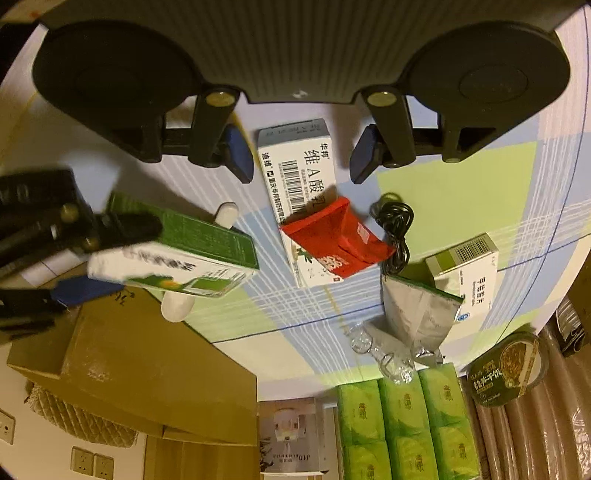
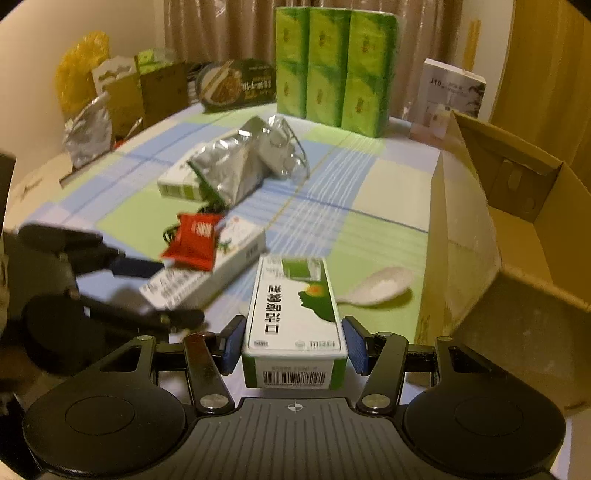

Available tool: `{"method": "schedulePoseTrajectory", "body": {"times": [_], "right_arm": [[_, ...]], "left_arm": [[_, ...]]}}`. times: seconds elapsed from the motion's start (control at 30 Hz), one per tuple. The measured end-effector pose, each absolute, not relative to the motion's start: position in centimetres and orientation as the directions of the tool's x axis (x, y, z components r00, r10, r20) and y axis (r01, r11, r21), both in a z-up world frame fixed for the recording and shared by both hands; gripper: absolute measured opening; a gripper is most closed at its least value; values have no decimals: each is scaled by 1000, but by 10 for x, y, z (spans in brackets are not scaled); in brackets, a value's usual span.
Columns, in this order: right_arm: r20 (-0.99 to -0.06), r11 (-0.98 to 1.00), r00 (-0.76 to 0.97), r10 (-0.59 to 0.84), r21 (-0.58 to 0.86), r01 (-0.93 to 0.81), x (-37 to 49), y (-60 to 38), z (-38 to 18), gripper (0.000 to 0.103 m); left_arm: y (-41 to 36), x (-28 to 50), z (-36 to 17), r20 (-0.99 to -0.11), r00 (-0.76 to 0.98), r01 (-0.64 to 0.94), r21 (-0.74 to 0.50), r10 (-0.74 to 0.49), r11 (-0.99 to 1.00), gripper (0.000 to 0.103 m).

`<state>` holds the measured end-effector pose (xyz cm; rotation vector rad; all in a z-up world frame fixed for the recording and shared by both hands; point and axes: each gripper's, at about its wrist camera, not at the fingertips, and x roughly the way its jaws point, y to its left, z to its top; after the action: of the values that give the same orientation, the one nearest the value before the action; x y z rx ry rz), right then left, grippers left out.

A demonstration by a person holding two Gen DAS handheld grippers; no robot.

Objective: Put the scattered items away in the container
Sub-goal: 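Grasp the white cream box with the left tool while the right tool grasps the green-white box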

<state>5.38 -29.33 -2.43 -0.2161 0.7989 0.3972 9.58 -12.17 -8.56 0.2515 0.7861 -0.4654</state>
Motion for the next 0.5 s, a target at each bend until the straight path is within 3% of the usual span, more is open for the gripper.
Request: {"method": "schedulePoseTrajectory", "body": {"times": [0.13,0.2,0.3,0.37,0.5], "right_arm": [[-737,901,626,255,-54,-431,55,-294,-35,53],[-735,900,631,249,-65,-431,56,-293,-38,59],[-730,896,640,239,-90,-436,58,-291,-43,67],[-733,897,640,229,-96,-431,60,-290,-45,68],[-744,896,636,205,-119,-428,62,-289,-50,69]], "left_arm": [[-122,100,-88,-728,612,477,29,-308,878,51],[-122,101,-88,-728,612,475,25,-309,880,50],[-122,105,-88,-728,607,472,8,-318,881,36],[-122,107,-87,-730,604,466,-1,-319,885,33],[-110,113,-84,-733,573,426,-115,-367,897,33]]}}
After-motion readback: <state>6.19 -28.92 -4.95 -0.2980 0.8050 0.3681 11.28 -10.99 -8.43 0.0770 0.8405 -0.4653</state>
